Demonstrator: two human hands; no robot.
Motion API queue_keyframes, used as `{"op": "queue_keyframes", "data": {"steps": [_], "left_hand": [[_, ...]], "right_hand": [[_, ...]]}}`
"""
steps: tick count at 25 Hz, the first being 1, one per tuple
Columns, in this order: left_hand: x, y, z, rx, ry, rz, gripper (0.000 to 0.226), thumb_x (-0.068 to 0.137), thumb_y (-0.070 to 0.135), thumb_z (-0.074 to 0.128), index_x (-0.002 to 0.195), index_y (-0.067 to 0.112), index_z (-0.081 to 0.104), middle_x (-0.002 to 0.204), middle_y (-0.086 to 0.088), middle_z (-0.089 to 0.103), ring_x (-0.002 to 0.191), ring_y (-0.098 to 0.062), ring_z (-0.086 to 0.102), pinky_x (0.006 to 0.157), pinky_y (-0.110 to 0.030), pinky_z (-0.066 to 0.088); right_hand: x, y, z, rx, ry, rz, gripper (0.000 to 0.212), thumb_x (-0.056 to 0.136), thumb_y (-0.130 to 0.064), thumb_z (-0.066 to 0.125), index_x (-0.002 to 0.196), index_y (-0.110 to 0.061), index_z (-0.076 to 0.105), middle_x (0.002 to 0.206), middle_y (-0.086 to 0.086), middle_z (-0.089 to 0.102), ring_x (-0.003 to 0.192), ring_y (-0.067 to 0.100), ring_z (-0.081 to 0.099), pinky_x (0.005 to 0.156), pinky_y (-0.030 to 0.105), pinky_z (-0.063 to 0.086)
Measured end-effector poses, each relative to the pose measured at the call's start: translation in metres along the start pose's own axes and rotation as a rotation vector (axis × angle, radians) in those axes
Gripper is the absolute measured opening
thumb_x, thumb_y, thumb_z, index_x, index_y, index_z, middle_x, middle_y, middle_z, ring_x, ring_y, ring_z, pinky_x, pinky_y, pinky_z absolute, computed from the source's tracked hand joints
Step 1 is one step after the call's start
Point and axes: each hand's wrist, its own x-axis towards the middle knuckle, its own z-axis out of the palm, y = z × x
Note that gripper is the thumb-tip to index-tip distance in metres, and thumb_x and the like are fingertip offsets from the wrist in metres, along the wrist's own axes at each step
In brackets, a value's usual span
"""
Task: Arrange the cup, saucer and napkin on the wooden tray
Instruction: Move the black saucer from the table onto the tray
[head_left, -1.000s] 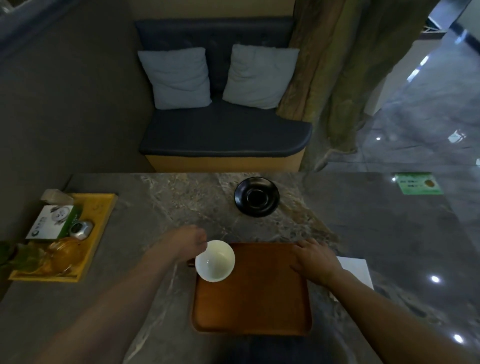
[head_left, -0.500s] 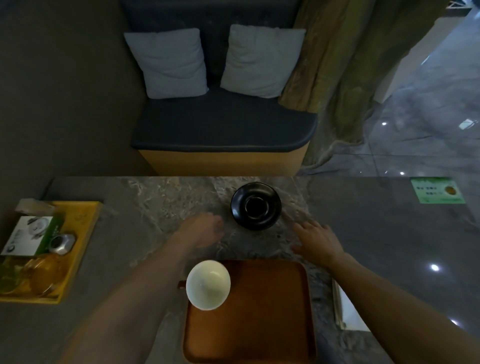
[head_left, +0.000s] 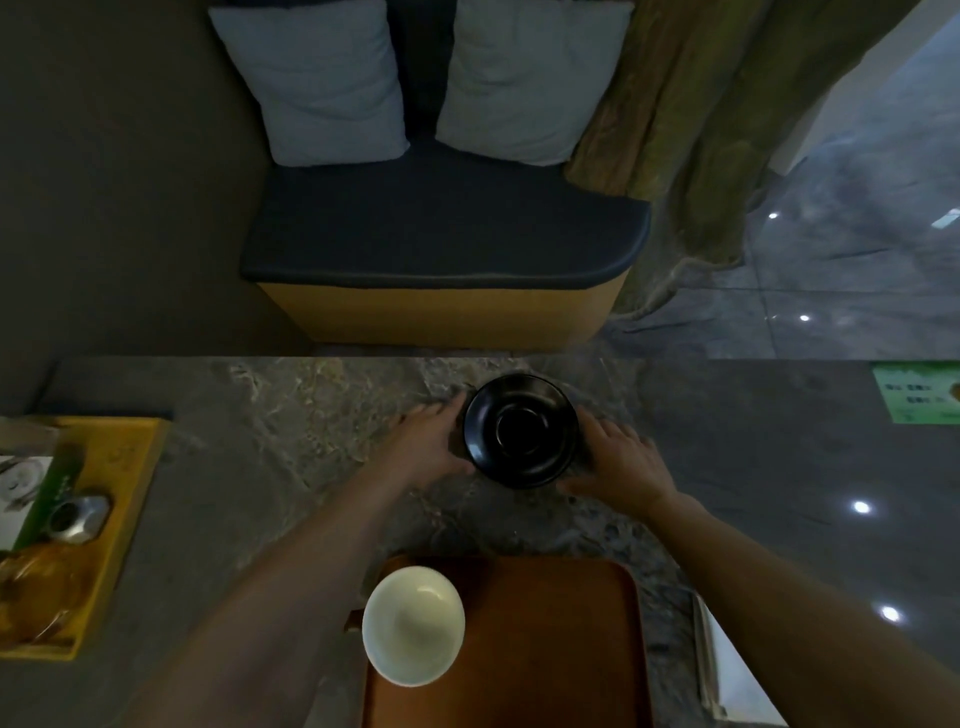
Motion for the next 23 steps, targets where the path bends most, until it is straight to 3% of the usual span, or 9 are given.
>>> {"op": "queue_keyframes", "data": {"steps": [4,8,15,17,20,23], "left_hand": [[0.006,0.004,0.000,-0.035,0.021,0.032,0.104,0.067,0.057,0.075,0.150,0.035,0.015,0.140,-0.003,0.050,0.131,-0.032,0.040,0.106,-0.055,0.035],[0.004,0.006,0.003,-0.225,0.068,0.060,0.097,0.062,0.041,0.081,0.142,0.044,0.027,0.130,0.004,0.062,0.125,-0.029,0.051,0.099,-0.048,0.045],[-0.008,0.010,0.011,-0.384,0.067,-0.013,0.101,0.061,0.033,0.082,0.141,0.053,0.024,0.126,0.004,0.062,0.125,-0.026,0.051,0.104,-0.058,0.037],[-0.018,0.012,0.014,-0.472,0.073,-0.021,0.100,0.063,0.026,0.083,0.143,0.049,0.027,0.111,0.009,0.061,0.120,-0.026,0.053,0.102,-0.053,0.038],[-0.034,0.021,0.013,-0.597,0.090,0.037,0.092,0.066,0.020,0.084,0.139,0.049,0.034,0.093,0.030,0.052,0.113,-0.019,0.057,0.085,-0.030,0.042],[-0.054,0.031,0.014,-0.633,0.109,0.063,0.089,0.069,0.016,0.084,0.142,0.037,0.038,0.101,0.022,0.053,0.117,-0.021,0.055,0.093,-0.038,0.044]], "right_hand": [[0.010,-0.005,0.002,0.147,0.043,0.007,0.099,0.072,-0.055,0.073,0.150,-0.029,0.017,0.143,0.007,0.046,0.131,0.031,0.040,0.105,0.051,0.036],[0.005,-0.010,0.005,0.357,0.064,-0.014,0.091,0.071,-0.039,0.078,0.144,-0.038,0.024,0.129,0.001,0.059,0.111,0.024,0.059,0.084,0.044,0.052],[-0.007,-0.015,0.007,0.486,0.075,0.023,0.091,0.072,-0.028,0.079,0.145,-0.037,0.025,0.122,-0.001,0.064,0.102,0.021,0.062,0.079,0.040,0.052],[-0.018,-0.016,0.008,0.533,0.095,0.025,0.092,0.072,-0.026,0.079,0.146,-0.038,0.026,0.123,-0.004,0.063,0.105,0.019,0.061,0.082,0.039,0.051],[-0.037,-0.016,0.007,0.591,0.140,0.022,0.091,0.071,-0.030,0.081,0.145,-0.037,0.028,0.122,-0.007,0.063,0.106,0.017,0.061,0.084,0.039,0.051],[-0.062,-0.016,0.006,0.601,0.197,0.009,0.089,0.070,-0.037,0.081,0.142,-0.042,0.029,0.109,-0.015,0.063,0.096,0.009,0.063,0.073,0.027,0.049]]}}
